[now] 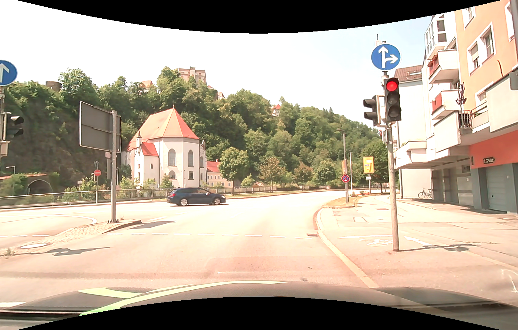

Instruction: Follow the waypoints while adhering to traffic rules and regulations

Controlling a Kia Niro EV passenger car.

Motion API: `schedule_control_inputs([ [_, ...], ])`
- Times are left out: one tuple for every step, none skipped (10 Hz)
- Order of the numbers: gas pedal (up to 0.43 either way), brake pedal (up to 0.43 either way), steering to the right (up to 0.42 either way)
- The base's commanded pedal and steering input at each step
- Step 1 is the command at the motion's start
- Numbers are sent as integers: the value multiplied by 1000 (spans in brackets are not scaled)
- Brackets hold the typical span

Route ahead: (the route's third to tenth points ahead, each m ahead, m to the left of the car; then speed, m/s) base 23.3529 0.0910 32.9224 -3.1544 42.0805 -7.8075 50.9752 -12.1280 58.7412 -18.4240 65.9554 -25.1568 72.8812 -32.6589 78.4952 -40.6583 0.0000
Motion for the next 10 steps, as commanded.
schedule_control_inputs([
  [0, 335, 39],
  [0, 335, 33],
  [0, 335, 24],
  [0, 335, 22],
  [0, 335, 24],
  [0, 335, 24],
  [0, 335, 25],
  [0, 335, 26],
  [0, 335, 27],
  [0, 335, 29],
])
